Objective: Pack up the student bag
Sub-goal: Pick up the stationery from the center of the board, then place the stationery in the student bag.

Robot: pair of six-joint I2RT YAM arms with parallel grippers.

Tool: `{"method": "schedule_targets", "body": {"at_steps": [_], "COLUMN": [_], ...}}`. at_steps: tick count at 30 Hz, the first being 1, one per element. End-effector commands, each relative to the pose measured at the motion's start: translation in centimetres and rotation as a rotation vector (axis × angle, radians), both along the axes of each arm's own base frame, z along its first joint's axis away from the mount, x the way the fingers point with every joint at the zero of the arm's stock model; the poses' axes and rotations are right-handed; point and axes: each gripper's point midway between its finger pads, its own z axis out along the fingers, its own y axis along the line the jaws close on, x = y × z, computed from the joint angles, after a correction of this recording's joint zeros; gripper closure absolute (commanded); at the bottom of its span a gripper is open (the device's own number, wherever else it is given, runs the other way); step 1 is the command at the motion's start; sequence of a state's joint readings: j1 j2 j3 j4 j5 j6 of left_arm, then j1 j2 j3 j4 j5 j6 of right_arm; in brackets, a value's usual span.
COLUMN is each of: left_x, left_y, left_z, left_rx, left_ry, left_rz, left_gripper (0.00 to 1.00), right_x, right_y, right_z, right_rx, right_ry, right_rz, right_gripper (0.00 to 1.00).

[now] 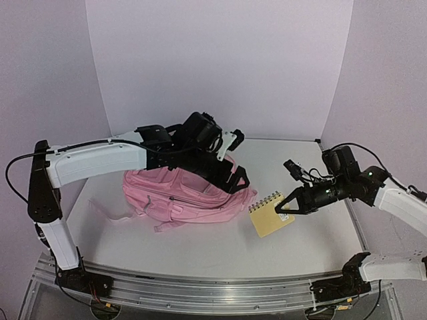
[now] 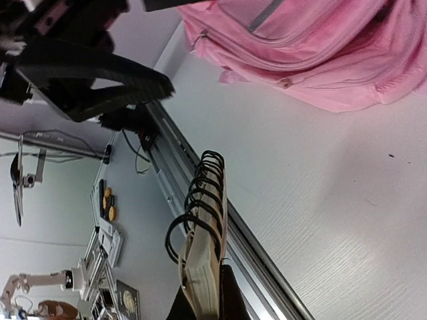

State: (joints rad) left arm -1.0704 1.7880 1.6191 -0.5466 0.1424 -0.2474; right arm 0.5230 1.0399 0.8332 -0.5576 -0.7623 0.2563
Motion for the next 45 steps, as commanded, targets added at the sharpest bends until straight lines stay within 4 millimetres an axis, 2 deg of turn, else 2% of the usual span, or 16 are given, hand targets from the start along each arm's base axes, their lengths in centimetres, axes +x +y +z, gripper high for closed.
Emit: {"method": "schedule_targets", "body": {"at_steps": [1, 2, 3, 6, 10, 16, 19, 24, 27, 32, 34, 36, 40, 42, 45], "left_x": [7.1, 7.7, 8.4, 9.7, 11.5, 10.9, 11.2, 11.1, 11.0, 10.9, 11.1, 11.3, 11.8, 12.1, 12.3], "left_y": [2.5, 2.3, 2.0, 2.1, 3.2, 2.5, 3.3, 4.5, 5.1, 5.0, 5.1, 5.1, 5.3, 5.4, 5.0], "left_z": [1.1, 0.4, 0.6, -2.9, -3.9, -6.4, -7.3, -9.8, -10.4, -10.5, -10.2, -9.9, -7.9, -6.6, -4.1], "left_rx": [0.151, 0.187, 0.207, 0.373, 0.496, 0.533, 0.600, 0.720, 0.744, 0.734, 0.736, 0.735, 0.704, 0.669, 0.585], "left_ry": [-0.168, -0.169, -0.182, -0.185, -0.235, -0.244, -0.274, -0.279, -0.273, -0.270, -0.281, -0.292, -0.326, -0.340, -0.351], "left_rz": [0.379, 0.393, 0.419, 0.479, 0.604, 0.526, 0.551, 0.560, 0.572, 0.568, 0.575, 0.585, 0.626, 0.653, 0.675], "left_gripper": [0.01, 0.01, 0.00, 0.01, 0.01, 0.01, 0.01, 0.11, 0.19, 0.20, 0.30, 0.49, 0.90, 1.00, 1.00], "right_x": [4.7, 5.5, 6.0, 6.9, 7.2, 6.8, 6.8, 6.8, 6.9, 7.2, 7.2, 7.3, 7.5, 7.9, 8.8], "right_y": [-4.0, -5.2, -5.8, -7.3, -7.0, -6.8, -6.8, -6.6, -6.4, -6.1, -5.9, -5.8, -5.5, -5.2, -4.2], "right_z": [-3.1, -3.9, -4.4, -5.1, -5.0, -6.7, -7.1, -7.3, -7.3, -7.2, -7.2, -7.1, -7.0, -6.9, -6.4], "right_rx": [-0.172, -0.206, -0.222, -0.244, -0.212, -0.237, -0.243, -0.244, -0.239, -0.235, -0.230, -0.225, -0.208, -0.190, -0.149], "right_ry": [0.072, 0.095, 0.103, 0.098, 0.104, 0.148, 0.157, 0.166, 0.170, 0.175, 0.178, 0.180, 0.185, 0.185, 0.195], "right_rz": [-0.396, -0.488, -0.543, -0.659, -0.664, -0.646, -0.641, -0.637, -0.630, -0.620, -0.615, -0.613, -0.613, -0.610, -0.600], "right_gripper": [1.00, 1.00, 1.00, 1.00, 1.00, 1.00, 1.00, 1.00, 1.00, 1.00, 1.00, 1.00, 1.00, 1.00, 1.00]}}
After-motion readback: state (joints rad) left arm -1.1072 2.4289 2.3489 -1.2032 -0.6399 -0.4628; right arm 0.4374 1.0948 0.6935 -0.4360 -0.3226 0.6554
